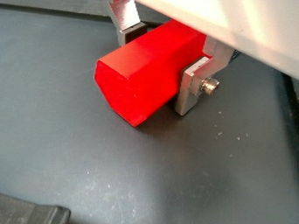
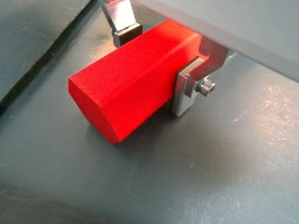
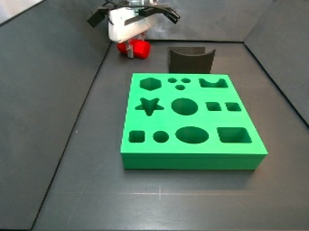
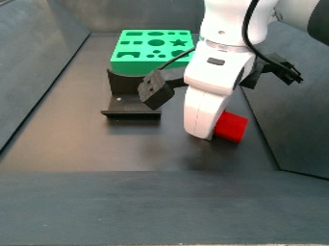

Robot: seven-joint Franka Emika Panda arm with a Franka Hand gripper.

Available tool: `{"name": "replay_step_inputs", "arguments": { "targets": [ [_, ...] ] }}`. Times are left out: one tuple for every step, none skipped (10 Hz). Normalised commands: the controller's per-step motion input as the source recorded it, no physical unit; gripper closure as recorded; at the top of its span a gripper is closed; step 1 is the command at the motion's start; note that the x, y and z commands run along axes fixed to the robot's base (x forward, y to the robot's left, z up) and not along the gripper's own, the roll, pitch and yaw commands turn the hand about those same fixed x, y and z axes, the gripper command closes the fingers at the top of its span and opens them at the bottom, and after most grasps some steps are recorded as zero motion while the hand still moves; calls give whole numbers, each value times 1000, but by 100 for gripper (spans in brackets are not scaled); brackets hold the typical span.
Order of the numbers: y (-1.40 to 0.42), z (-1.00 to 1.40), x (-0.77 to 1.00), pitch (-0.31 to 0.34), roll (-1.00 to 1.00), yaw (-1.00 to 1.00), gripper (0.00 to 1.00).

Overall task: Pick up the hexagon object. Move up. Place the hexagon object on the fixture. Regrasp the hexagon object. Move to above the board. Insert the hexagon object.
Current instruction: Pick up the hexagon object, then move up.

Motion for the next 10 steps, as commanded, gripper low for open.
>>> {"name": "replay_step_inputs", "arguments": {
  "targets": [
    [0, 0, 0, 0, 0, 0, 100],
    [0, 0, 0, 0, 0, 0, 100],
    [0, 0, 0, 0, 0, 0, 100],
    [0, 0, 0, 0, 0, 0, 100],
    [0, 833, 0, 0, 0, 0, 100],
    [25, 804, -18, 10, -2, 5, 100],
    [20, 709, -24, 29, -4, 3, 100],
    [17, 585, -14, 41, -2, -2, 100],
    [12, 385, -16, 49, 8, -7, 100],
    [9, 227, -18, 50, 18, -10, 100]
  ]
}}
